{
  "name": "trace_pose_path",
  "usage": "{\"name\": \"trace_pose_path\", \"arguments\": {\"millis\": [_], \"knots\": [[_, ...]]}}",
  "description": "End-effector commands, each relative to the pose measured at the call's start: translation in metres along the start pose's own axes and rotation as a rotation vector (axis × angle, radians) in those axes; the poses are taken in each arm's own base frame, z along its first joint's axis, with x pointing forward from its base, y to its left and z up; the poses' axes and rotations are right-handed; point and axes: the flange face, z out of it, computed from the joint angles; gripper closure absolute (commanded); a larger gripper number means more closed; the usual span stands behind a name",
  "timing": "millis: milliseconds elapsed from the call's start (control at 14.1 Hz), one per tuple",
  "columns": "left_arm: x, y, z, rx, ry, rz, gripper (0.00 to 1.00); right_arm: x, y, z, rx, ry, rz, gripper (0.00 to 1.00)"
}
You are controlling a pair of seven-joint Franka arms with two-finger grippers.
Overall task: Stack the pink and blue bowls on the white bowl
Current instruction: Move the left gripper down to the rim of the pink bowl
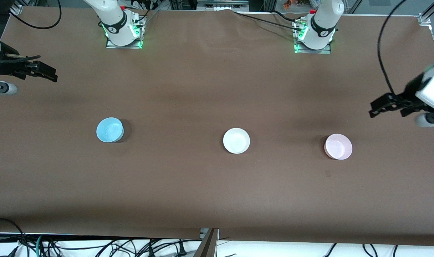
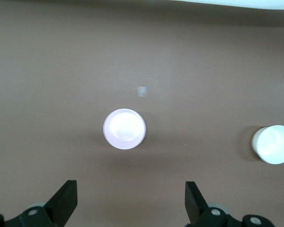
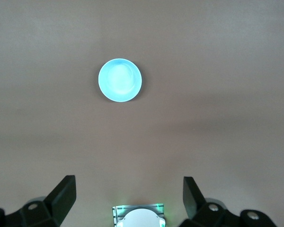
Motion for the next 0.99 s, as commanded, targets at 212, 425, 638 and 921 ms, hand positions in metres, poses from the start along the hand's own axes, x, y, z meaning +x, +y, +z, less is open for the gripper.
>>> {"name": "trace_pose_path", "arguments": {"millis": [212,425,638,921], "knots": [[0.040,-0.125,0.115,-0.021,-0.061,0.091,0.00,0.002,0.001,-0.005,0.013,0.002,0.003,0.00],[0.041,-0.138,0.197,0.001,0.007,0.077,0.00,0.002,0.002,-0.005,0.015,0.002,0.005,0.00],[0.020,-0.145,0.270,0.008,0.058,0.059,0.00,0.002,0.002,-0.005,0.013,0.002,-0.001,0.00],[-0.005,-0.130,0.315,0.005,0.073,0.058,0.00,0.003,0.001,-0.003,0.014,-0.001,-0.003,0.00]]}}
